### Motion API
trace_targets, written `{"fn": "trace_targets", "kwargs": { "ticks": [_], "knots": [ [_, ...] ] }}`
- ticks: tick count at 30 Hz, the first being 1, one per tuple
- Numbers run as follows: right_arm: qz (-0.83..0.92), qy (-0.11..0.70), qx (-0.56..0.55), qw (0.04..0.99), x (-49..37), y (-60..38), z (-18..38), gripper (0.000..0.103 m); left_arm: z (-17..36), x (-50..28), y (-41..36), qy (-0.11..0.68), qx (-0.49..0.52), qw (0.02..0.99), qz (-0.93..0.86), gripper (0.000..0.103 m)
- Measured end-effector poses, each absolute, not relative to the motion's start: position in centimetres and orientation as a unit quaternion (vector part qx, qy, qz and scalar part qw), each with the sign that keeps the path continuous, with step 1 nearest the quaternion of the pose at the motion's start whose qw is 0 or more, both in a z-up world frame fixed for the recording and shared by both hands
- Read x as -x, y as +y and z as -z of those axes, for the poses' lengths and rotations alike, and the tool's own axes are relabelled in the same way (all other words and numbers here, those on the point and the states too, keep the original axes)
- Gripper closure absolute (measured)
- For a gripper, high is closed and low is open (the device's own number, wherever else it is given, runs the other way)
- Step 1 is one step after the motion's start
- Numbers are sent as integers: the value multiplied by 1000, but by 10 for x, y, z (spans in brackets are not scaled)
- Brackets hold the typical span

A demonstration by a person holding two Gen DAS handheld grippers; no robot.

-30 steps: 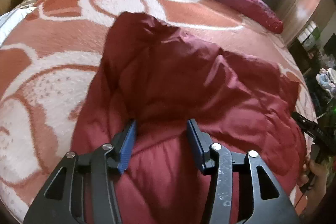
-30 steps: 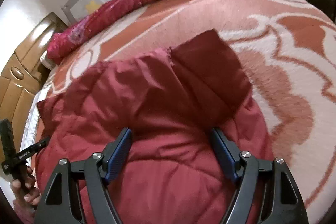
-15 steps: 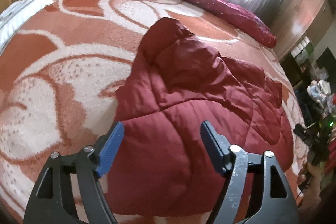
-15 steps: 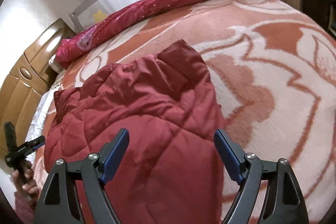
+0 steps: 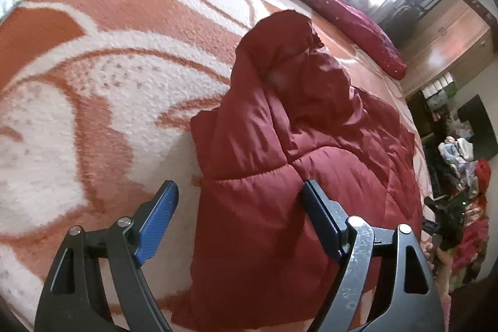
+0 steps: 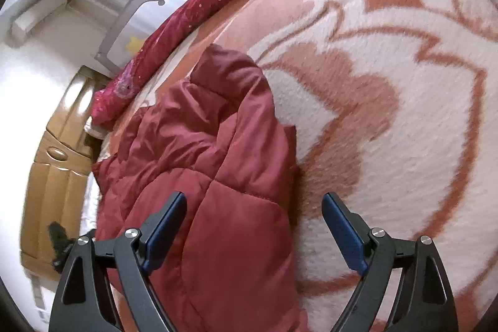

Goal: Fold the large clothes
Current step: 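Lift the hem and fold it toward the collar with both grippers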

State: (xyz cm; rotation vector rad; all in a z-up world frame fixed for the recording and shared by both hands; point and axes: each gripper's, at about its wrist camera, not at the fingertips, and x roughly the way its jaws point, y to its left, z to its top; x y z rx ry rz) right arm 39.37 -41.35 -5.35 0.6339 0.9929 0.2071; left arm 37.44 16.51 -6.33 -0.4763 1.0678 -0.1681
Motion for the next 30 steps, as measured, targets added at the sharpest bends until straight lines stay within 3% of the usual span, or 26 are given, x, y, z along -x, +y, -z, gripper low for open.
{"fn": "trace_targets", "kwargs": {
  "ticks": [6,10,18,23,30],
  "knots": [
    [-110,490,-319,804,-405,-409,75,13,82,-390,171,513,252,815,97,13],
    [-131,492,-344,789,-410,-409,85,11,93,-398,177,521,273,803,95,0],
    [-183,506,-390,747,-422,-410,109,5,118,-408,180,539,353,750,150,0],
    [-201,530,-366,738,-432,-397,112,4,128,-415,164,556,346,732,187,0],
    [-220,544,-357,727,-437,-377,113,22,109,-408,155,533,325,753,208,32]
  ]
}}
